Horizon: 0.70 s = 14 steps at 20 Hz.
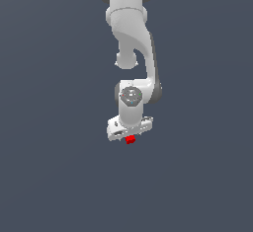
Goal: Pick up the red cube and move it to a goal position.
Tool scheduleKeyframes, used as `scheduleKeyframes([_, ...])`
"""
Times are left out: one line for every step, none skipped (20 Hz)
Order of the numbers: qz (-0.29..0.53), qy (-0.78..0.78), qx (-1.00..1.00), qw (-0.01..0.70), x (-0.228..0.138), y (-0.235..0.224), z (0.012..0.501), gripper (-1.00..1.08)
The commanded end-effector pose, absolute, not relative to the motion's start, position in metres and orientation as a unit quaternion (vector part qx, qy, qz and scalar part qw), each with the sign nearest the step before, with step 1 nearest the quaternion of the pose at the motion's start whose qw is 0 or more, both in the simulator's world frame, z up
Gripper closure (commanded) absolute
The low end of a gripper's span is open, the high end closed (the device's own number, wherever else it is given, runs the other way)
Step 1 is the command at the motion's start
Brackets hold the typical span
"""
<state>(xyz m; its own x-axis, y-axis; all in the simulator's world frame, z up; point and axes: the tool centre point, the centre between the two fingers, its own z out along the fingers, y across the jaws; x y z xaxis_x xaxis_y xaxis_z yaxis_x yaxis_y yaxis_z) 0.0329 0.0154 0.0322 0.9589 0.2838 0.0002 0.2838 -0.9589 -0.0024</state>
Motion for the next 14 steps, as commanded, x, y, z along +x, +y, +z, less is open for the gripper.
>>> scheduleKeyframes([0.000, -0.151, -0.989, 0.001, 0.0357, 0.0155, 0.0247, -0.92])
scheduleKeyframes([0.000, -0.153, -0.988, 0.000, 0.0363, 0.0155, 0.0228, -0.92])
scheduleKeyframes([0.000, -0.154, -0.988, 0.000, 0.0368, 0.0155, 0.0214, -0.92])
scheduleKeyframes([0.000, -0.155, -0.988, 0.000, 0.0372, 0.0155, 0.0205, -0.92])
scheduleKeyframes([0.000, -0.155, -0.988, 0.000, 0.0375, 0.0155, 0.0200, -0.92])
scheduleKeyframes([0.000, -0.155, -0.988, 0.000, 0.0376, 0.0153, 0.0198, -0.92])
scheduleKeyframes([0.000, -0.155, -0.988, 0.000, 0.0376, 0.0153, 0.0198, 1.08])
scheduleKeyframes([0.000, -0.155, -0.988, 0.000, 0.0376, 0.0153, 0.0198, 1.08])
scheduleKeyframes([0.000, -0.155, -0.988, 0.000, 0.0376, 0.0153, 0.0198, 1.08])
scheduleKeyframes([0.000, -0.155, -0.988, 0.000, 0.0376, 0.0153, 0.0198, 1.08])
scheduleKeyframes([0.000, -0.155, -0.988, 0.000, 0.0376, 0.0153, 0.0198, 1.08])
scheduleKeyframes([0.000, -0.155, -0.988, 0.000, 0.0376, 0.0153, 0.0198, 1.08])
scheduleKeyframes([0.000, -0.155, -0.988, 0.000, 0.0376, 0.0153, 0.0198, 1.08])
scheduleKeyframes([0.000, -0.155, -0.988, 0.000, 0.0376, 0.0153, 0.0198, 1.08])
